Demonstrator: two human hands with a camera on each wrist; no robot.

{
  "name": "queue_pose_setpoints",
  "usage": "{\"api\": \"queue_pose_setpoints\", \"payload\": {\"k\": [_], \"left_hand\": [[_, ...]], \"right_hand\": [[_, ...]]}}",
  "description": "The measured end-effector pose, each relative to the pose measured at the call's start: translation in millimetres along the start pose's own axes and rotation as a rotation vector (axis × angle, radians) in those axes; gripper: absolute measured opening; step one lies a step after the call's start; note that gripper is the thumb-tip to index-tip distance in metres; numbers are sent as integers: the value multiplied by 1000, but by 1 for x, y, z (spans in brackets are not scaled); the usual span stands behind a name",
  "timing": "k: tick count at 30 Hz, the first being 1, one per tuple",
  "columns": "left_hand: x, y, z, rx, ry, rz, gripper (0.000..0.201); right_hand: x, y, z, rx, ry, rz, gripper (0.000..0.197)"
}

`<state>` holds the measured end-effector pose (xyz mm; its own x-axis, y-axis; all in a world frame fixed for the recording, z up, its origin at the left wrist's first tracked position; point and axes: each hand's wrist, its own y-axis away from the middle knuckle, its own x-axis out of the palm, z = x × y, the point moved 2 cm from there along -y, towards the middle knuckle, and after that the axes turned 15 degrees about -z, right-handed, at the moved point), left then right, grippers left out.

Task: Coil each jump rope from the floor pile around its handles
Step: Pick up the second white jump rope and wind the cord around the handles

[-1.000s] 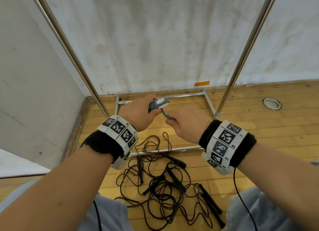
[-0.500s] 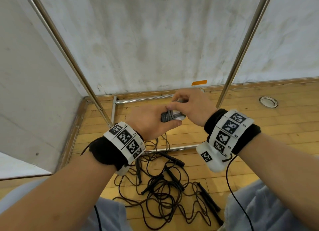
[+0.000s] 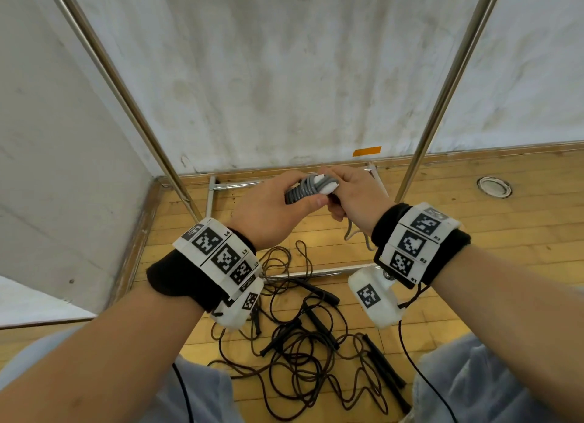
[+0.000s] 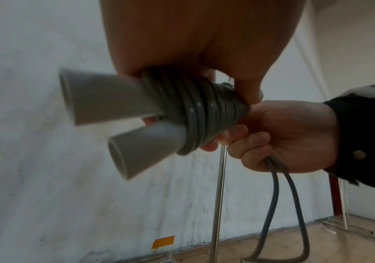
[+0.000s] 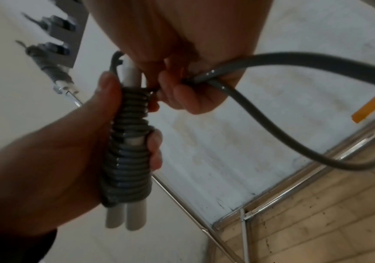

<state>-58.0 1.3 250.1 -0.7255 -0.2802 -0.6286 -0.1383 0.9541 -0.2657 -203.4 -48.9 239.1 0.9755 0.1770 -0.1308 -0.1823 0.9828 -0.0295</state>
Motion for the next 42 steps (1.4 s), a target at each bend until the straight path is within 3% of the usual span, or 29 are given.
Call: {"api": "queue_pose_setpoints", "payload": {"k": [4, 7, 13, 18, 22, 27, 30, 33, 37, 42], "left_hand": [[-2, -4, 4, -26, 98, 32, 19], [-1, -5, 6, 47, -73, -2, 27], [-5, -11, 18, 47, -323, -137, 28], [0, -10, 27, 44, -495, -59, 26], [-2, -10, 23, 4, -371, -50, 33], [2, -6, 16, -157, -71, 118, 18], [4, -6, 12, -141, -43, 72, 15], [7, -6, 12, -179, 11, 24, 17], [10, -5, 7, -266, 185, 237, 27], [0, -7, 10, -116, 51, 281, 39]], "right_hand": [[5, 8, 4, -169, 233, -35, 31], [6, 12, 5, -198, 375, -38, 27], [11, 18, 4, -244, 622, 62, 24], [13, 18, 0, -322, 800, 95, 23], [12, 18, 0, -315, 785, 119, 23], [12, 19, 3, -322, 776, 138, 30], [11, 19, 5, -299, 740, 140, 25], [10, 16, 7, -298, 751, 97, 34], [6, 13, 8, -273, 808, 88, 28], [3, 16, 14, -255, 747, 113, 16]]}}
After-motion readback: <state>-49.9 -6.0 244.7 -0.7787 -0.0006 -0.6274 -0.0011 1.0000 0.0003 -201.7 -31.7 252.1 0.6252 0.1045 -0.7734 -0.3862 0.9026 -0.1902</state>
